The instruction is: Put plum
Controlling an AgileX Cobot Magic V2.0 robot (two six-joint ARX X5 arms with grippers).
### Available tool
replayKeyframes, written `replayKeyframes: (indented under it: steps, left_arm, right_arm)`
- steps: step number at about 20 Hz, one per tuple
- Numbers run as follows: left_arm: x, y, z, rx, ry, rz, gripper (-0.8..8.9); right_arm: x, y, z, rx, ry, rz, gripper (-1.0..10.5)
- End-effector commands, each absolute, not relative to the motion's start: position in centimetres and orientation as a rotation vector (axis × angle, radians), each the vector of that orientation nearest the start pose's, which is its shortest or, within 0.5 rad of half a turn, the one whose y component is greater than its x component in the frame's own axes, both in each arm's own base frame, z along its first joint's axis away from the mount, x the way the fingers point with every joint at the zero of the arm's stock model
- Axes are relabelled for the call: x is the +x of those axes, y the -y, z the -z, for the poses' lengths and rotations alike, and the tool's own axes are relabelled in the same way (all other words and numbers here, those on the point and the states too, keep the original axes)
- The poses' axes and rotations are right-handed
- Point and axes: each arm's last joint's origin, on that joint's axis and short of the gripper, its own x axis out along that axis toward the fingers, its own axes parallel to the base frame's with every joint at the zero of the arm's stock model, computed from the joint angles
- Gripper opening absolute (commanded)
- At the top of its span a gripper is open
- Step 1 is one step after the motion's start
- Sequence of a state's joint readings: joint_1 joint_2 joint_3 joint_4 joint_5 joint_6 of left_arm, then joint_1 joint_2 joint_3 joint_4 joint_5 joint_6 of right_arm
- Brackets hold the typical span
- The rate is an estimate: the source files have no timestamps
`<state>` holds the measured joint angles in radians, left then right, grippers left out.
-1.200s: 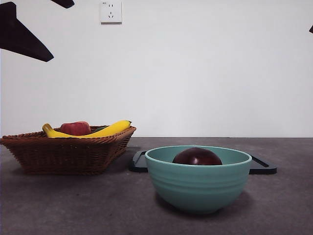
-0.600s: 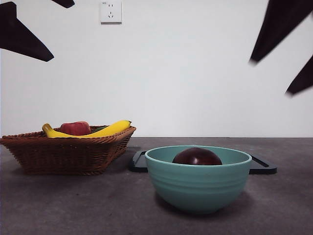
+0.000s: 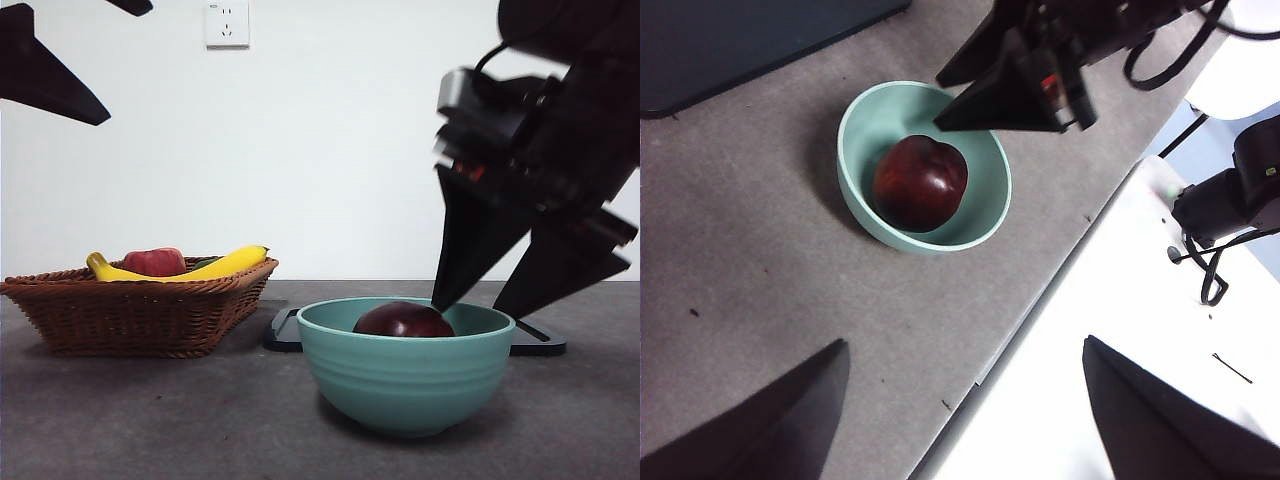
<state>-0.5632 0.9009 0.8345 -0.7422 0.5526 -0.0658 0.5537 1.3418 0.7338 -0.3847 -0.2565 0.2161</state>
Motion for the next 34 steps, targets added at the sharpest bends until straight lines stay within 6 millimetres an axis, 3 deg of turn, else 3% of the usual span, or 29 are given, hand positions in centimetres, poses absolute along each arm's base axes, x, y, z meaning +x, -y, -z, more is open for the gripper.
replayKeyframes:
  steps: [1, 7, 13, 19, 23, 26, 30, 34]
  left_arm:
    - [13.5, 10.4, -29.0, -0.046, -0.866, 1.039, 3.74]
    - [13.5, 10.4, -29.0, -0.046, -0.865, 1.039, 3.74]
    - [13.5, 10.4, -29.0, -0.046, -0.867, 1.039, 3.74]
    - [13.5, 10.4, -29.0, -0.046, -0.867, 1.039, 3.74]
    - [13.5, 10.4, -29.0, -0.046, -0.867, 1.039, 3.74]
    - [13.4, 10.4, -29.0, -0.046, -0.868, 1.039, 3.74]
    - [13.4, 10.4, -29.0, -0.046, -0.871, 1.038, 3.74]
    - [13.4, 10.4, -29.0, -0.047, -0.872, 1.038, 3.74]
  right_arm:
    - [21.0, -14.3, -18.1, 0.023, -1.099, -0.610, 2.2]
    - [21.4, -14.7, -17.6, 0.020, -1.090, -0.611, 0.1]
    - [21.6, -14.8, -18.0, 0.050, -1.088, -0.619, 0.1]
    - [23.2, -15.4, -21.5, 0.067, -1.026, -0.608, 0.1]
    - [25.7, -14.5, -23.7, 0.106, -0.948, -0.563, 0.1]
    - [28.7, -13.4, -24.4, 0.122, -0.922, -0.508, 0.1]
    - [33.4, -12.5, -23.8, 0.137, -0.928, -0.444, 0.1]
    - [36.5, -12.7, -21.3, 0.139, -0.976, -0.416, 0.1]
